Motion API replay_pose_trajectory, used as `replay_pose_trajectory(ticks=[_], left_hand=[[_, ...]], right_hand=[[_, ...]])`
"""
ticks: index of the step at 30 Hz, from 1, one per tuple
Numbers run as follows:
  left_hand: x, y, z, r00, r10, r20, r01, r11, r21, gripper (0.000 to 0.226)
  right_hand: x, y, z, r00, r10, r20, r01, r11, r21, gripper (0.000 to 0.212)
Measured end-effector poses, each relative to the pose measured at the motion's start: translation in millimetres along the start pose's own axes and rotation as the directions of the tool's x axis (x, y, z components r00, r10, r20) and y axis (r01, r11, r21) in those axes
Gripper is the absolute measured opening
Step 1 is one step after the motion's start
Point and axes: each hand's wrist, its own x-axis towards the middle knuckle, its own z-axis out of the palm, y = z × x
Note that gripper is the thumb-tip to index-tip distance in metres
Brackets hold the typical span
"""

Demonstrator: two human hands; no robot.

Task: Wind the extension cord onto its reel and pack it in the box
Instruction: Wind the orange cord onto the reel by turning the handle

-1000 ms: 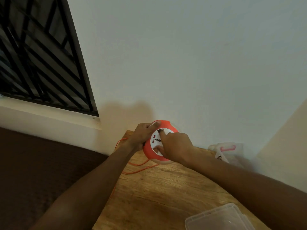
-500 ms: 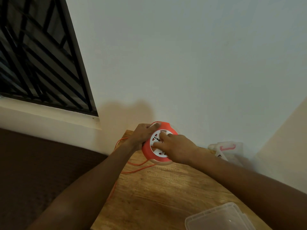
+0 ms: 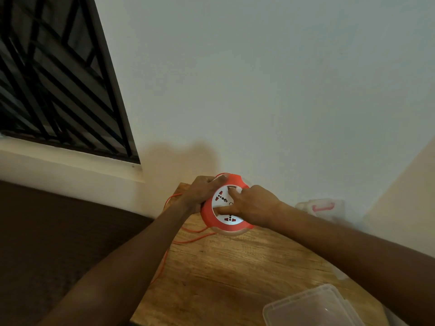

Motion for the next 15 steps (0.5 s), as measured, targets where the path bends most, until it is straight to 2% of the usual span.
replay_pose_trajectory(ticks=[1,3,5,6,8,9,12,15], left_hand=[[0.0,0.1,0.2,1.000,0.000,0.006,0.000,1.000,-0.006,0.040],[-0.1,1.6,1.2,1.000,0.003,0.011,-0.003,1.000,-0.002,0.042],[0.8,4.3,2.8,1.000,0.020,0.024,-0.021,0.999,0.036,0.045],[0.8,5.6,3.5,0.999,0.038,0.032,-0.039,0.997,0.059,0.047],[0.6,6.7,5.9,0.997,0.071,0.019,-0.072,0.997,0.039,0.046],[0.1,7.5,7.4,0.997,0.075,-0.021,-0.075,0.997,-0.012,0.044],[1.5,13.4,12.2,0.986,0.068,-0.155,-0.088,0.988,-0.125,0.038],[2.9,15.9,16.5,0.977,0.086,-0.195,-0.101,0.993,-0.066,0.049]], right_hand=[[0.7,1.6,-0.9,0.999,0.035,0.009,-0.035,0.995,0.097,0.045],[5.3,1.0,0.0,0.998,0.042,-0.043,-0.030,0.969,0.247,0.050],[6.8,-3.1,-6.0,0.996,0.051,-0.070,-0.033,0.971,0.238,0.041],[8.2,-5.0,-5.4,0.994,0.038,-0.101,-0.021,0.987,0.157,0.039],[9.9,-6.8,-0.6,0.981,0.106,-0.160,-0.100,0.994,0.049,0.055],[9.7,-5.2,2.3,0.955,0.204,-0.216,-0.188,0.978,0.092,0.060],[12.7,-7.3,8.7,0.805,0.539,-0.248,-0.415,0.811,0.413,0.067],[17.5,-22.3,14.5,0.712,0.691,-0.125,-0.471,0.601,0.645,0.069]])
